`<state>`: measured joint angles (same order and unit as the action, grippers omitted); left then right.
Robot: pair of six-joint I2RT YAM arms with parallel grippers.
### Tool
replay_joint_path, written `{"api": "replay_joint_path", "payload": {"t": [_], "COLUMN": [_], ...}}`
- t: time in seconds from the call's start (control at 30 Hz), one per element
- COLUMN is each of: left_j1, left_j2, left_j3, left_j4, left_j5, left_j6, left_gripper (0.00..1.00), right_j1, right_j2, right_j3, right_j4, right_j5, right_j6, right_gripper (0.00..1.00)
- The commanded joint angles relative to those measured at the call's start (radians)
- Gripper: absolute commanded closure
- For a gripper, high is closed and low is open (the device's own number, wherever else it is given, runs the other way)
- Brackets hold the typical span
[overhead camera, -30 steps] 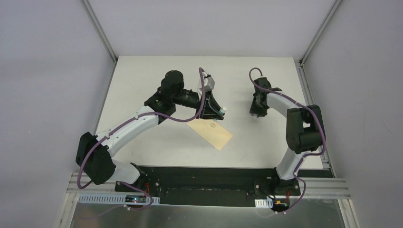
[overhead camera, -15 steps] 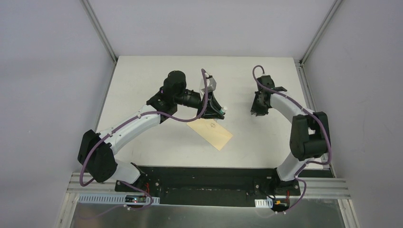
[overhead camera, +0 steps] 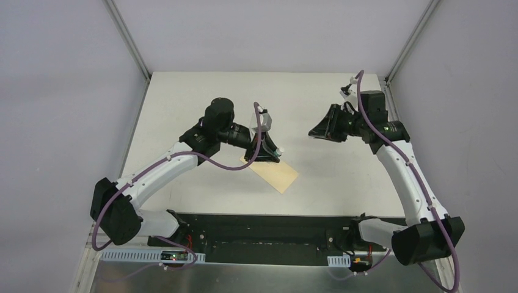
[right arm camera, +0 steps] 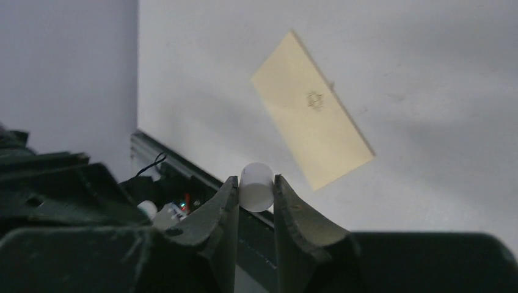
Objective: Place the letter into the envelope and seal it
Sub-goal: Close the solid glue cap on the solid glue.
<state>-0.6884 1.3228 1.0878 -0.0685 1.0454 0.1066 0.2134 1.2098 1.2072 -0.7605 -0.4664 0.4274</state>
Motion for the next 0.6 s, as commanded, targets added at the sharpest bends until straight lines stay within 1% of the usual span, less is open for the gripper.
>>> {"api": "replay_joint_path", "payload": {"t": [0.0, 0.1, 0.23, 0.4, 0.57], "left_j1": [-0.011, -0.011, -0.012, -0.011, -0.010], "left_j2": [-0.092, -0.115, -0.124, -0.129, -0.124], "left_j3": [-0.035, -0.047, -0.048, -0.049, -0.041], "left_j4": [-0.008, 0.005, -0.003, 0.026, 0.066], "left_j5": [-0.003, 0.004, 0.006, 0.021, 0.034], "left_j6": [0.057, 0.051, 0.060, 0.044, 0.019], "left_gripper": [1.00, 1.00, 1.00, 1.00, 1.00], "right_j1": [-0.002, 0.001, 0.012, 0.048, 0.118], "right_j2": [-0.058, -0.071, -0.091, -0.088, -0.065], "right_j3": [0.050, 0.050, 0.037, 0.066, 0.075], "right_j4": [-0.009, 0.031, 0.146, 0.159, 0.157], "right_j5": [-0.326, -0.439, -0.534, -0.566, -0.546], "right_j6": [0.046, 0.094, 0.197, 0.223, 0.219], "right_gripper": [0.85, 0.85, 0.85, 0.84, 0.84]}}
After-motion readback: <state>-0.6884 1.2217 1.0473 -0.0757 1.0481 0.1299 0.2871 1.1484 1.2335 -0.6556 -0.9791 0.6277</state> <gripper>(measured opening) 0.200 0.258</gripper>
